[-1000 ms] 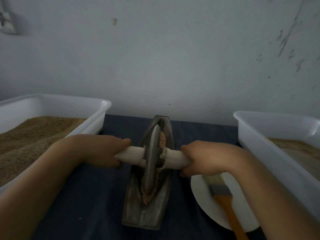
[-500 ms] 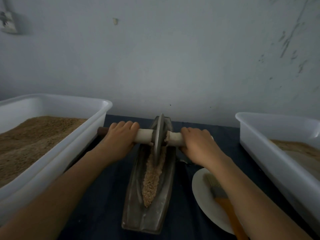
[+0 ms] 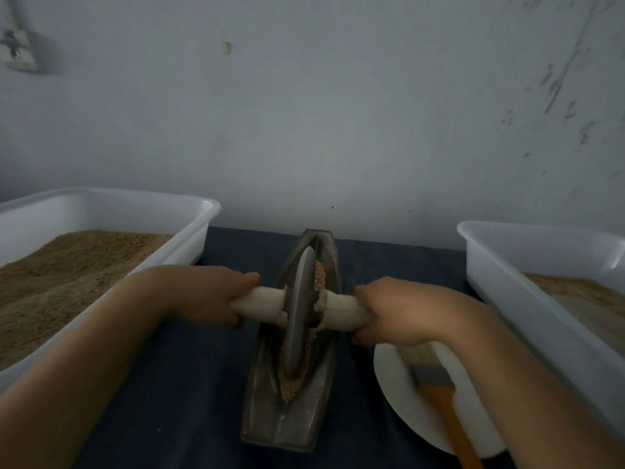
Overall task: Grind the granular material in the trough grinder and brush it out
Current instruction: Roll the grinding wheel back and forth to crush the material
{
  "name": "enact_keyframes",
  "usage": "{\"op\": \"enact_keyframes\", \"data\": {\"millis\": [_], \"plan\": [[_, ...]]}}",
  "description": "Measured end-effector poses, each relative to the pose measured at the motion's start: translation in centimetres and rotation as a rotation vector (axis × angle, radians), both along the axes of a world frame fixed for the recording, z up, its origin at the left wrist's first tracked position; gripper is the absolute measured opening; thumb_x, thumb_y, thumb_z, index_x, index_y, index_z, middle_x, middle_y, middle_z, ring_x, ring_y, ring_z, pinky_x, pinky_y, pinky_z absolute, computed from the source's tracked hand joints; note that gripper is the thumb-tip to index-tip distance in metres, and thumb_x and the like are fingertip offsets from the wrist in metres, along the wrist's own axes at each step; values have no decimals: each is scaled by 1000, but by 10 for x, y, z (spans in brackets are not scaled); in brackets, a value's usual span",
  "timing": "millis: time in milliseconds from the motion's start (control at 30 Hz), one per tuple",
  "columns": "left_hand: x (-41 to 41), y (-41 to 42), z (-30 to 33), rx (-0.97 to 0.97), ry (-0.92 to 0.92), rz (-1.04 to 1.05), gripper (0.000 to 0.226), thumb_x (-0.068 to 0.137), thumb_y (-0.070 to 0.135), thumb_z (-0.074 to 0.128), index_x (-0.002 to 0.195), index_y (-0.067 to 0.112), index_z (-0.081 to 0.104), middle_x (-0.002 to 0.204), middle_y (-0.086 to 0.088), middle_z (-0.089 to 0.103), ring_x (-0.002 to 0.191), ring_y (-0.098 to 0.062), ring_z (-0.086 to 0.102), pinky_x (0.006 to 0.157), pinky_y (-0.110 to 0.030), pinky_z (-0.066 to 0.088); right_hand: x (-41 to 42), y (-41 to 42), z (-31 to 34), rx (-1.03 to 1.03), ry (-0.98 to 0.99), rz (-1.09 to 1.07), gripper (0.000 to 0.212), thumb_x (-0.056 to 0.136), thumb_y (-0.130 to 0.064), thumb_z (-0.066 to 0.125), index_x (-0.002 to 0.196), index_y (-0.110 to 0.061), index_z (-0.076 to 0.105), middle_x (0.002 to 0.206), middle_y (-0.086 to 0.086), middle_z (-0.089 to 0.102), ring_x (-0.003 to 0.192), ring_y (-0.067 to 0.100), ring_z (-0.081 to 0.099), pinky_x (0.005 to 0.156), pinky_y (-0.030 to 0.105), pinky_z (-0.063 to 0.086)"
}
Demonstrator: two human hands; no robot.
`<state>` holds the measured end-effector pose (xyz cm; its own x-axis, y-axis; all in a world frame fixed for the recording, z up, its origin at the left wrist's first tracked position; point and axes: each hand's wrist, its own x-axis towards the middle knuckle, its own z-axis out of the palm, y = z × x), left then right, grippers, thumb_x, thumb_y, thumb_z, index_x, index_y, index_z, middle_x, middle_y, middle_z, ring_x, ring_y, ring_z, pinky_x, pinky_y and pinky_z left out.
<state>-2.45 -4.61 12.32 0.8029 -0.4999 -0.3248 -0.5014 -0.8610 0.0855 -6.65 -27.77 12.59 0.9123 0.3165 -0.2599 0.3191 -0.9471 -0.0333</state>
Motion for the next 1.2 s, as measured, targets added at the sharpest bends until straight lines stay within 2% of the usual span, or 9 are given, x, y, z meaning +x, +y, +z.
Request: {"op": "enact_keyframes", "data": {"millis": [100,200,300,433,600,733,900,1033,1200], "plan": [[0,2,0,-6,34,0,32,90,27,58,112,28,35,98,10,49,84,-4,48,68,-16,36,-1,0,1,-7,7,8,26,89,-28,59,104,-7,59,81,0,51,69,11,47,49,20,31],[5,-2,-7,-49,-30,26,31,90,26,58,112,26,36,103,8,49,93,-7,50,80,-21,40,8,-1,-3,9,-77,-2,24,89,-28,59,107,-13,52,81,-5,47,69,9,46,51,20,31],[16,-7,-19,-44,-276,33,31,91,30,56,115,22,38,118,2,50,106,-14,50,93,-30,39,23,-7,-16,18,-233,-21,26,89,-28,57,108,-14,47,98,1,54,80,15,47,63,28,32],[33,-13,-41,-72,-631,57,30,92,32,50,117,20,38,121,1,47,111,-18,47,96,-34,36,40,-14,-36,10,-508,-14,24,90,-31,52,106,-15,46,106,4,56,93,23,53,69,31,26],[35,-18,-51,-123,-780,69,32,91,29,51,120,22,39,122,3,46,110,-16,45,96,-31,34,48,-14,-43,30,-627,-24,25,90,-31,53,108,-16,46,108,2,56,97,22,52,69,30,23],[30,-16,-43,-89,-687,64,36,92,30,52,123,22,36,125,2,46,113,-16,46,97,-30,34,44,-12,-38,6,-550,-38,21,90,-25,52,108,-14,47,107,4,57,95,23,53,69,30,25],[14,-11,-20,-10,-370,27,38,92,31,54,123,23,35,127,3,48,114,-14,48,101,-31,36,23,-5,-20,9,-257,-43,23,90,-22,55,108,-11,47,102,5,56,84,18,50,63,27,32],[-2,-4,-1,1,-49,12,33,91,26,57,115,27,34,109,8,50,98,-8,49,87,-23,39,4,0,-2,19,-13,-25,25,88,-26,59,106,-8,56,80,-2,48,73,12,47,50,20,31],[-8,2,7,12,83,1,31,91,27,57,113,29,35,102,10,50,92,-7,50,80,-21,38,-3,0,6,-12,50,13,31,89,-31,60,106,-5,59,82,1,52,67,11,47,50,21,31]]}}
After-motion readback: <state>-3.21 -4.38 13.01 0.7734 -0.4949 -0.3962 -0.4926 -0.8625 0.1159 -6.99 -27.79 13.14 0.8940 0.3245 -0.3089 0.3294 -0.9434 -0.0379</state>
